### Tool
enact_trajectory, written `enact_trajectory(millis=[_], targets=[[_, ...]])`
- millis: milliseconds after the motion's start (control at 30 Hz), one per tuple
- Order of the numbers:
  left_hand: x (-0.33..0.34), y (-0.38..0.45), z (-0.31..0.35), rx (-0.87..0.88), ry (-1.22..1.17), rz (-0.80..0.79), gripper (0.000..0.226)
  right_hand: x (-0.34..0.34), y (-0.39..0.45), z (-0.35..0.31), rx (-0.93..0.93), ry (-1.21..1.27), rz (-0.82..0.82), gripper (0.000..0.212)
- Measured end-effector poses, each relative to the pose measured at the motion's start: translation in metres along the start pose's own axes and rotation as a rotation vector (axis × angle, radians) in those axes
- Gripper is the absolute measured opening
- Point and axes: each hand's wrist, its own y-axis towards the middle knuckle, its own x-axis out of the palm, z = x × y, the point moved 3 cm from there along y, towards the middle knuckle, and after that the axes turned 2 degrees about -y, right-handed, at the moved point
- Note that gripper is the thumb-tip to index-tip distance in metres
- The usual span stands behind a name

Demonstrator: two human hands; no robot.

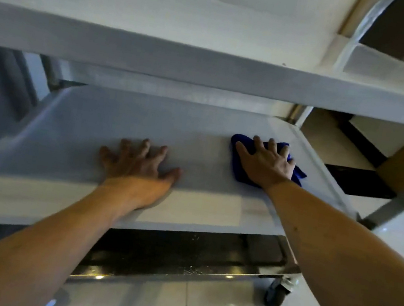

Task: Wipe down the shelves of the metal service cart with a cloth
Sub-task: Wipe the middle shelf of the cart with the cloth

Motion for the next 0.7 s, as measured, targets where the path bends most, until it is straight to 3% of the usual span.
enact_trajectory(millis=[200,367,567,700], targets=[[0.007,0.003,-0.006,-0.002,0.004,0.049,0.101,-0.009,0.011,0.091,0.240,-0.029,-0.020,0.079],[0.006,0.000,-0.001,-0.005,-0.024,0.050,0.092,-0.007,0.033,0.079,0.368,-0.019,-0.055,0.084],[-0.001,0.002,0.005,-0.006,-0.026,0.064,0.087,0.003,0.050,-0.036,0.074,-0.023,-0.044,0.084],[-0.015,0.000,0.011,-0.021,-0.078,0.159,0.057,0.012,0.039,-0.147,-0.162,-0.006,-0.044,0.082]])
